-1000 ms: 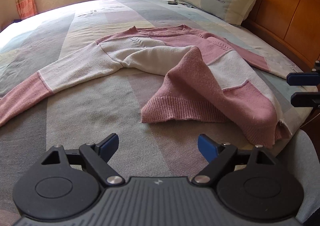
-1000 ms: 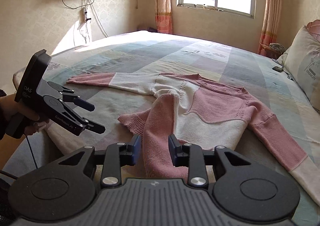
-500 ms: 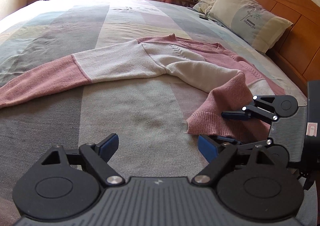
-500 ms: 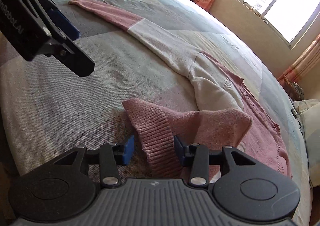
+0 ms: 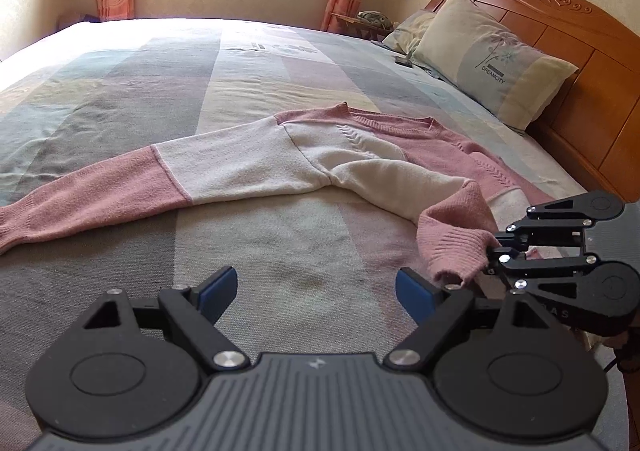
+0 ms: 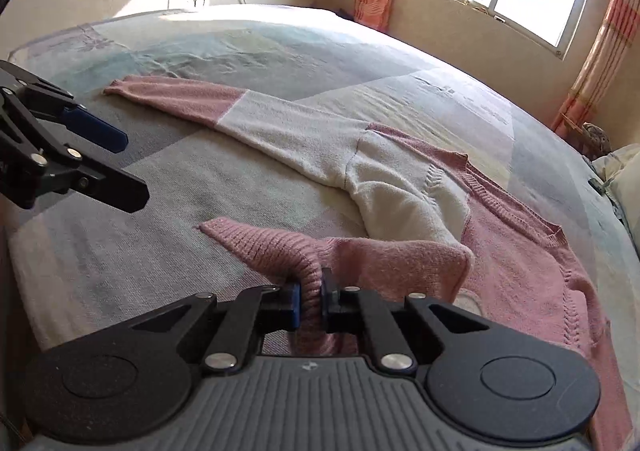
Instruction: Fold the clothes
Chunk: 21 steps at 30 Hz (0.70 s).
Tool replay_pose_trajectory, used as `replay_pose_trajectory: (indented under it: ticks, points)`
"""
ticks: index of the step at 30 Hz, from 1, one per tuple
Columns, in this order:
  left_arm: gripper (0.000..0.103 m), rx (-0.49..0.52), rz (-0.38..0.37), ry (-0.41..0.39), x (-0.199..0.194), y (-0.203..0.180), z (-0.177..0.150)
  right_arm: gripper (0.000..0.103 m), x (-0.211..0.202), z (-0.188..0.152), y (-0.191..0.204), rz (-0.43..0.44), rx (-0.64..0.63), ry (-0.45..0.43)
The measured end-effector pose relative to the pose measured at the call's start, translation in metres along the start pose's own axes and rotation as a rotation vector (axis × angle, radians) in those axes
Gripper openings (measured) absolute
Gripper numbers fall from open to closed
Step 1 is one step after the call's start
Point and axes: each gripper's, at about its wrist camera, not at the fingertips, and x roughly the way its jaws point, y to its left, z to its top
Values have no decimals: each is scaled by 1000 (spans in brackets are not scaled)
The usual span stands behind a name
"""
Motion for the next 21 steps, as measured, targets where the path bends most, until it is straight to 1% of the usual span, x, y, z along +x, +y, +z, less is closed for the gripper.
replay_pose_trajectory:
  ticks: [2, 5, 11, 15, 16, 17, 18, 19, 21]
  points:
    - [86, 0, 13, -23, -9, 1, 4, 11, -20, 7, 5, 77, 26, -40]
    - [87, -7, 31, -55, -23, 4, 10, 11, -39, 13, 15, 175, 56, -74]
    - [87, -16, 55, -96, -40, 7, 16, 12, -52, 19, 29, 301, 103, -93]
    - [87, -32, 25, -109, -45, 10, 17, 12, -57, 22, 21, 386, 184, -133]
    - [87, -42, 13, -105, -44, 11, 18, 12, -56, 22, 16, 404, 205, -129]
    - [87, -57, 0, -98, -40, 13, 18, 16, -55, 21, 12, 422, 227, -125]
    - [87, -77, -13, -88, -36, 14, 18, 20, -47, 20, 11, 448, 226, -74]
    - [87, -96, -28, -79, -32, 16, 18, 20, -37, 14, 15, 444, 200, -2]
    - [87, -139, -76, -62, -23, 20, 19, 20, -25, 1, 27, 415, 139, 84]
